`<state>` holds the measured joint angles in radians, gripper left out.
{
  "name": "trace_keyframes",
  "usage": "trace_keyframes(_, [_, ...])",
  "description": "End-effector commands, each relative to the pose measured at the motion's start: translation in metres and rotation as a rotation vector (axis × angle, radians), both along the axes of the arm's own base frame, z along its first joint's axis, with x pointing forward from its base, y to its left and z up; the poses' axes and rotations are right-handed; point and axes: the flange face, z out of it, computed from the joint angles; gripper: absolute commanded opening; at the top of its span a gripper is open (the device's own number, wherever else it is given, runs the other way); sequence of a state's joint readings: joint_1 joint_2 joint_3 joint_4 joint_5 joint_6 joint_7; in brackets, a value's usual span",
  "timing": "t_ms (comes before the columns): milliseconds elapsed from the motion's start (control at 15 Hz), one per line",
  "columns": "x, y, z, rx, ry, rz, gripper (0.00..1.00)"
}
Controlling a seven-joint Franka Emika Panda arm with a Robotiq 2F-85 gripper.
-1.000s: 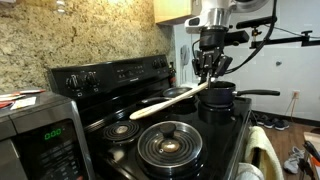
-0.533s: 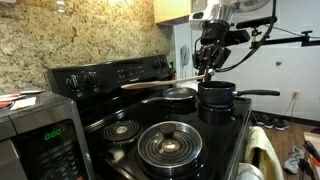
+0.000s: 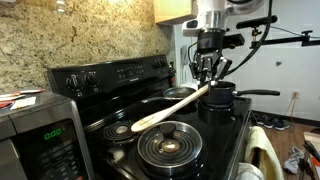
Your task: Take the spatula out of the pot, put it on the counter then pick the lid on the stove and put it on the pot
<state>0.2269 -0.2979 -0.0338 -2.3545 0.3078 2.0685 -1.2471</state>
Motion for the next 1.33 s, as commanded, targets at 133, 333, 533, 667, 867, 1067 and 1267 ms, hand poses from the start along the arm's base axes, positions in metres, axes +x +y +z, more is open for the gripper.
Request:
trace_keyframes(133, [0.006, 0.032, -0.013, -0.053, 0.015, 0.082, 0.29])
trace_keyframes(333, [0.010, 0.039, -0.015, -0.060, 0.017, 0.098, 0.29])
trace_keyframes(533, [0.012, 0.043, -0.012, -0.083, 0.002, 0.116, 0.07])
trace_keyframes(667, [0.015, 0.064, -0.014, -0.114, -0.023, 0.179, 0.07])
trace_keyframes(867, [0.024, 0.109, -0.015, -0.113, -0.066, 0.275, 0.07])
trace_keyframes(1067, [0.029, 0.157, -0.021, -0.083, -0.111, 0.359, 0.07])
trace_keyframes(1267, [0.036, 0.197, -0.042, -0.044, -0.108, 0.442, 0.07])
